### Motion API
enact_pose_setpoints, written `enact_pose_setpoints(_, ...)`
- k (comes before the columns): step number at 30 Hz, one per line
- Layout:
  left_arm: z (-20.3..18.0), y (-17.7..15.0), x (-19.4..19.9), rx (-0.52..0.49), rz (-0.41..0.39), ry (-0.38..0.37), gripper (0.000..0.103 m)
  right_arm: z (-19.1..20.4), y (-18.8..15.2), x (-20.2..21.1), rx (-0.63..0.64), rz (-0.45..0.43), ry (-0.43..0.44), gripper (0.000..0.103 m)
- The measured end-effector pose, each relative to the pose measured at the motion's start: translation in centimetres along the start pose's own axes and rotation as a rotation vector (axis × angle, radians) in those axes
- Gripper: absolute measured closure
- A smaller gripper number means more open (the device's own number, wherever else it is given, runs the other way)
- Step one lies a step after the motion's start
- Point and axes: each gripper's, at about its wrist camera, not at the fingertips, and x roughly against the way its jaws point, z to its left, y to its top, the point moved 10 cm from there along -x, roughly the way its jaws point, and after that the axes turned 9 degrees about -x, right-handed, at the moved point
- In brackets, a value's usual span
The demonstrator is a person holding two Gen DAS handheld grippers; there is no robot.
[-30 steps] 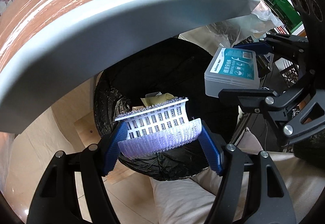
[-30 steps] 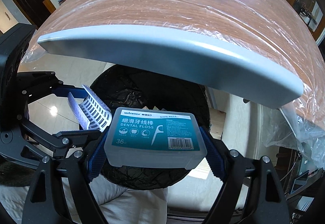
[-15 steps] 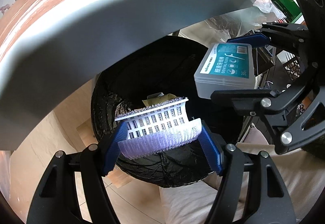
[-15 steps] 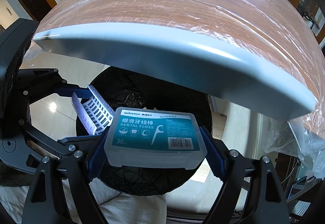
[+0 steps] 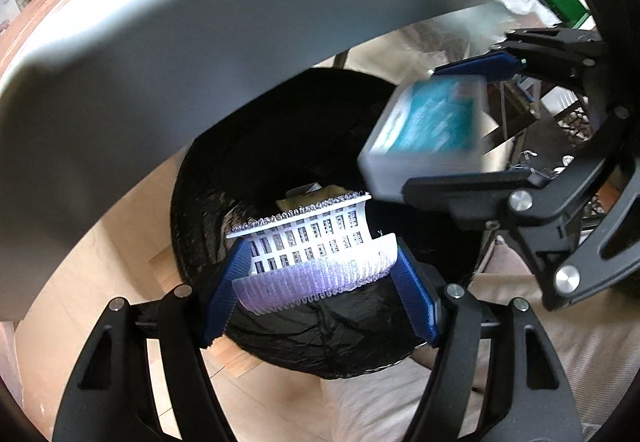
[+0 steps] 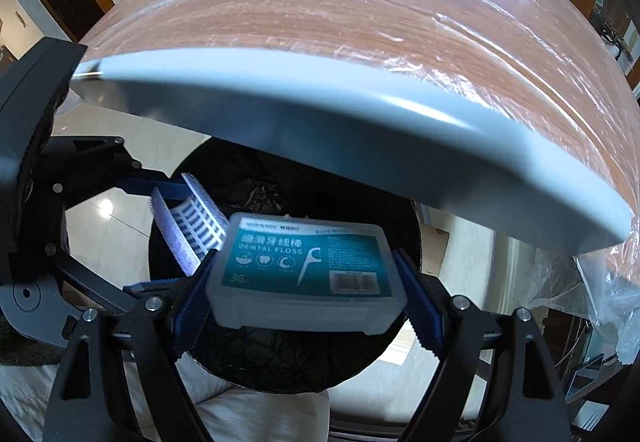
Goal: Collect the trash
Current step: 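Open both tools to drop the roller and floss box into the bin, then grasp the gold-lidded cup with the left tool while the right tool grasps the purple roller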
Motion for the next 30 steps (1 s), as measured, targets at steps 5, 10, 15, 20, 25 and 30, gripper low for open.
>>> enact_pose_setpoints(5, -1.2, 0.1, -0.1, -0.006, -0.008, -0.092, 0.012, -0.5, -0.2, 0.5, -0.051, 0.0, 0.026, 0.013)
enact_pose_setpoints(10, -1.6, -0.5, -0.4, 0.007, 0.009, -0.078, 0.002, -1.2, -0.5, 1.1, -0.067, 0.004, 0.031, 0.013)
enact_pose_setpoints(15, -1.8, -0.9, 2.1, 0.015, -0.026, -0.052, 0.002, -2.2, -0.9, 3.1, -0.082, -0.021, 0.028, 0.013)
enact_pose_setpoints(20, -2.8, 0.7, 10.2, -0.048, -0.192, -0.016, 0.002, -1.8, 0.7, 10.4, -0.016, -0.189, 0.007, 0.012)
enact_pose_setpoints(25, 1.1, 4.6, 17.5, 0.038, -0.403, 0.157, 0.002, -2.8, 6.0, 17.0, -0.026, -0.442, -0.035, 0.004)
enact_pose_setpoints(30, 8.1, 8.5, 18.3, 0.241, -0.437, 0.205, 0.002, -5.9, 12.0, 16.3, -0.041, -0.471, -0.177, 0.004)
